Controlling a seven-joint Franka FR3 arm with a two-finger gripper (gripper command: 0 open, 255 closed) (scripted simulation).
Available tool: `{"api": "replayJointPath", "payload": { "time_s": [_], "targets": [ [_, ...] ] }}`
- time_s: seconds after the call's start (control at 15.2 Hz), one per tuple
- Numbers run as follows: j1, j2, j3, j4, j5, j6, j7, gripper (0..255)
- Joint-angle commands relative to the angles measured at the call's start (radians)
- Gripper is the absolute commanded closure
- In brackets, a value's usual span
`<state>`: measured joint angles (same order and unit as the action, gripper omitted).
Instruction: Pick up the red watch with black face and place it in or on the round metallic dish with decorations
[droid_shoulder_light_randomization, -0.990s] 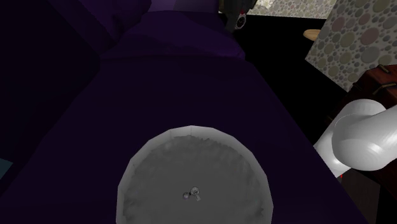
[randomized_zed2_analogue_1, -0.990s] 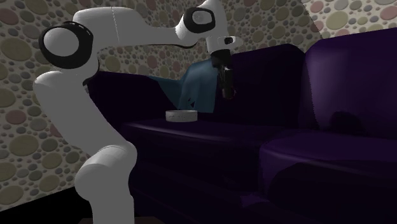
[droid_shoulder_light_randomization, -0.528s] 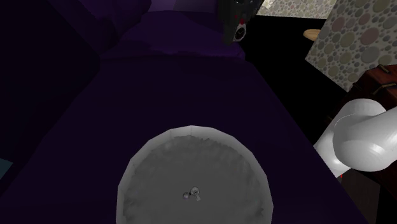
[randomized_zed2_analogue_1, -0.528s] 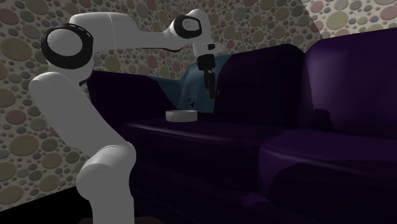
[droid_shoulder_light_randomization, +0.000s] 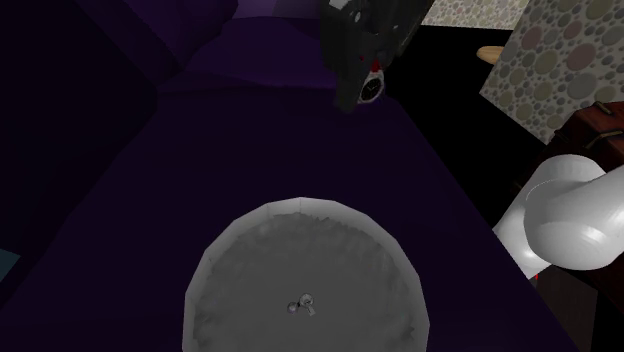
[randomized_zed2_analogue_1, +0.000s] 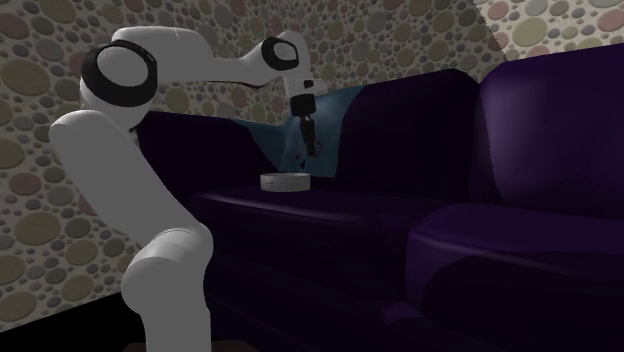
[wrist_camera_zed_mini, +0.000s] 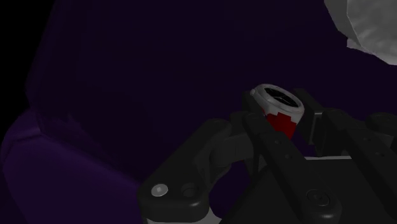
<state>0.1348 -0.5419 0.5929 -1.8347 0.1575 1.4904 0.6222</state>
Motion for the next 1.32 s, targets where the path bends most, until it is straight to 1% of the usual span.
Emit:
{"api": "replayJointPath", "payload": {
  "time_s": [0.0, 0.26, 0.46, 0.66, 0.73, 1.25],
  "targets": [
    [0.0, 0.02, 0.051, 0.036, 0.006, -0.011, 0.057, 255],
    [-0.01, 0.079, 0.167, 0.116, 0.004, -0.024, 0.172, 255],
    [-0.03, 0.142, 0.273, 0.19, -0.015, -0.035, 0.268, 255],
    [-0.066, 0.228, 0.413, 0.277, -0.061, -0.047, 0.378, 255],
    [-0.086, 0.272, 0.482, 0.314, -0.091, -0.053, 0.427, 255],
    [-0.047, 0.201, 0.427, 0.155, -0.038, 0.058, 0.398, 255]
  ]
}}
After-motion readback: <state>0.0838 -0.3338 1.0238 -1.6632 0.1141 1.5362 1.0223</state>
